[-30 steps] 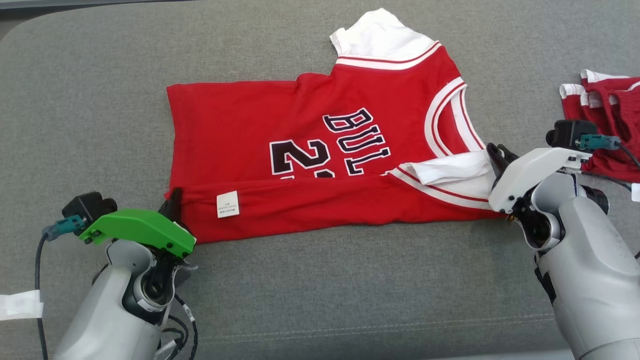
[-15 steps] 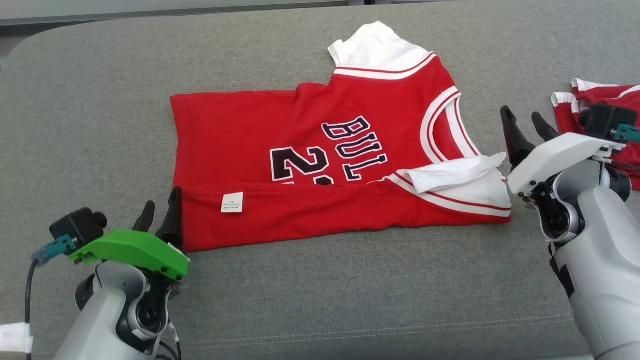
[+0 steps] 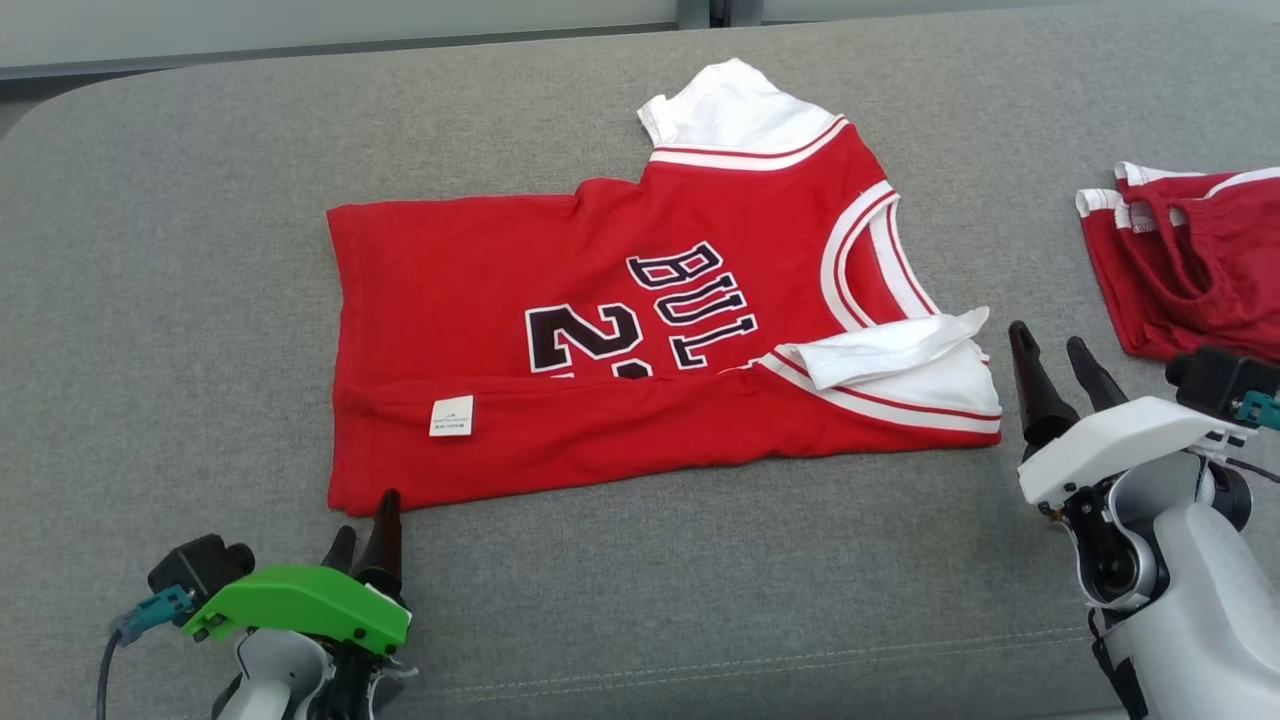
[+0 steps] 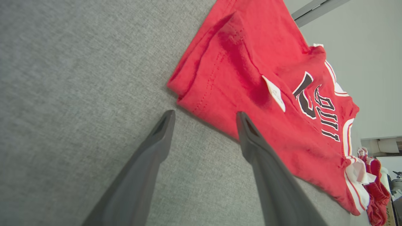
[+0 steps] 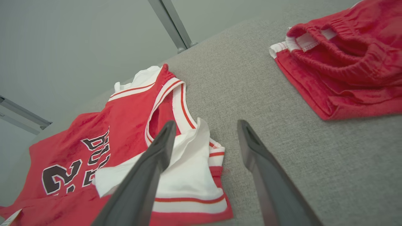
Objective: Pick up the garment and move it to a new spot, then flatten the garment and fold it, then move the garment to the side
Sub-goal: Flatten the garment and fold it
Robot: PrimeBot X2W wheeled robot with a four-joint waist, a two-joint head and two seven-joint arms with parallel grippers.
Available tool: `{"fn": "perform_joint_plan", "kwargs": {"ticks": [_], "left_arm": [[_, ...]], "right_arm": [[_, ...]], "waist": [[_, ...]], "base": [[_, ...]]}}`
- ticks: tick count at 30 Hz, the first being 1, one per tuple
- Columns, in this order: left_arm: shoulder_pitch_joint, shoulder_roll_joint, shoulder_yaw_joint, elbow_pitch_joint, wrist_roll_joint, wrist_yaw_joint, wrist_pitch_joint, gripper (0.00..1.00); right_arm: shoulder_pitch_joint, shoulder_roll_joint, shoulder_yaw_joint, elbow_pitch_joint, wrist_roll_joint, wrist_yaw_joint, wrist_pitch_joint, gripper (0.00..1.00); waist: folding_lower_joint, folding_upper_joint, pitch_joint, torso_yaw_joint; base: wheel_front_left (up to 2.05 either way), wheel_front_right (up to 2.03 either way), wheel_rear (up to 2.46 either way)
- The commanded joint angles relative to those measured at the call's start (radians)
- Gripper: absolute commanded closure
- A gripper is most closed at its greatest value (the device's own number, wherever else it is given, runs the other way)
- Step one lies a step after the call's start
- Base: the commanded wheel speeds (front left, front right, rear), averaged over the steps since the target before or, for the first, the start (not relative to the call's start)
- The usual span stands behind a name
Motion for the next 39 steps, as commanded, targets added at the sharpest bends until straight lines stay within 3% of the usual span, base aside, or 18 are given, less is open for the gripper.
{"fn": "perform_joint_plan", "kwargs": {"ticks": [1,14,16,17,19,20,21,27,28,29,31,39], "left_arm": [[0.001,-0.003,0.015,0.013,-0.016,-0.005,-0.004,0.0],[-0.077,-0.024,0.06,0.152,-0.045,-0.04,-0.033,0.0],[-0.088,-0.03,0.061,0.168,-0.047,-0.047,-0.038,0.26],[-0.095,-0.033,0.061,0.177,-0.045,-0.053,-0.041,0.47],[-0.107,-0.038,0.059,0.189,-0.039,-0.062,-0.049,0.69],[-0.114,-0.041,0.057,0.193,-0.033,-0.067,-0.057,0.9],[-0.12,-0.043,0.056,0.198,-0.03,-0.072,-0.062,1.0],[-0.152,-0.057,0.045,0.213,-0.013,-0.094,-0.083,1.0],[-0.156,-0.059,0.045,0.216,-0.013,-0.095,-0.087,1.0],[-0.158,-0.06,0.044,0.218,-0.011,-0.099,-0.091,1.0],[-0.165,-0.062,0.042,0.22,-0.005,-0.104,-0.099,1.0],[-0.141,-0.046,0.04,0.155,0.011,-0.136,-0.135,1.0]], "right_arm": [[0.02,0.01,-0.004,-0.014,-0.005,0.0,0.004,0.0],[0.081,0.07,-0.02,-0.045,-0.042,0.0,0.047,0.0],[0.083,0.077,-0.021,-0.026,-0.048,0.0,0.049,0.0],[0.08,0.083,-0.02,-0.014,-0.047,0.0,0.051,0.0],[0.067,0.091,-0.019,0.013,-0.054,0.0,0.046,0.0],[0.058,0.095,-0.018,0.027,-0.057,0.0,0.041,0.0],[0.049,0.097,-0.015,0.041,-0.056,0.0,0.036,0.0],[-0.005,0.111,0.012,0.153,-0.047,0.0,0.029,0.0],[-0.017,0.113,0.016,0.172,-0.046,0.0,0.023,0.25],[-0.027,0.114,0.021,0.19,-0.047,0.0,0.015,0.56],[-0.05,0.115,0.032,0.222,-0.038,0.0,0.0,1.0],[-0.097,0.075,0.055,0.207,0.064,0.0,-0.012,1.0]], "waist": [[0.0,0.0,0.006,-0.013],[0.0,0.0,0.028,-0.058],[0.0,0.0,0.032,-0.058],[0.0,0.0,0.035,-0.057],[0.0,0.0,0.039,-0.053],[0.0,0.0,0.042,-0.05],[0.0,0.0,0.043,-0.047],[0.0,0.0,0.046,-0.028],[0.0,0.0,0.045,-0.025],[0.0,0.0,0.045,-0.023],[0.0,0.0,0.041,-0.019],[0.0,0.0,0.018,-0.011]], "base": [[0.0,0.0,0.0],[0.0,0.0,0.0],[0.0,0.0,0.0],[0.0,0.0,0.0],[0.0,0.0,0.0],[0.0,0.0,0.0],[0.0,0.0,0.0],[0.0,0.0,0.0],[0.0,0.0,0.0],[0.0,0.0,0.0],[0.0,0.0,0.0],[0.0,0.0,0.0]]}}
